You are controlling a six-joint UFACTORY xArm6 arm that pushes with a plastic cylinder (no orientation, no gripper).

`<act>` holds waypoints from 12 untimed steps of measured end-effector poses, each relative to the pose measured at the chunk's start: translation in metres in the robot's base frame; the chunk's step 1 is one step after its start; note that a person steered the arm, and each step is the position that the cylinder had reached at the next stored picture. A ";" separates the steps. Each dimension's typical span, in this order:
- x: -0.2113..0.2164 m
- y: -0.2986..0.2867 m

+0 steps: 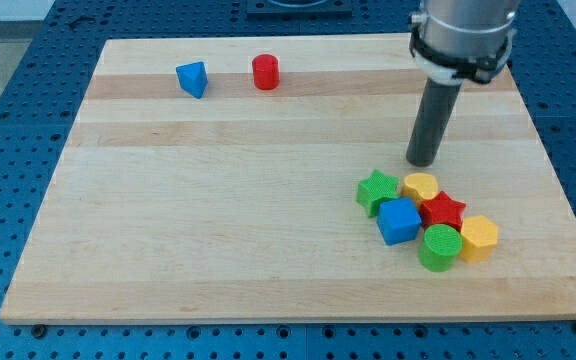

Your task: Push the red circle towards the green star

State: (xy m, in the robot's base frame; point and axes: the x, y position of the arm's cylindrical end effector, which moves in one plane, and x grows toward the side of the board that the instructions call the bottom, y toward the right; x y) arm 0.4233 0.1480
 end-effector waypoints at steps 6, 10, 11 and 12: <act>-0.182 -0.130; -0.121 -0.209; -0.133 -0.225; -0.082 -0.256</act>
State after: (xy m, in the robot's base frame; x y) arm 0.3408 -0.1082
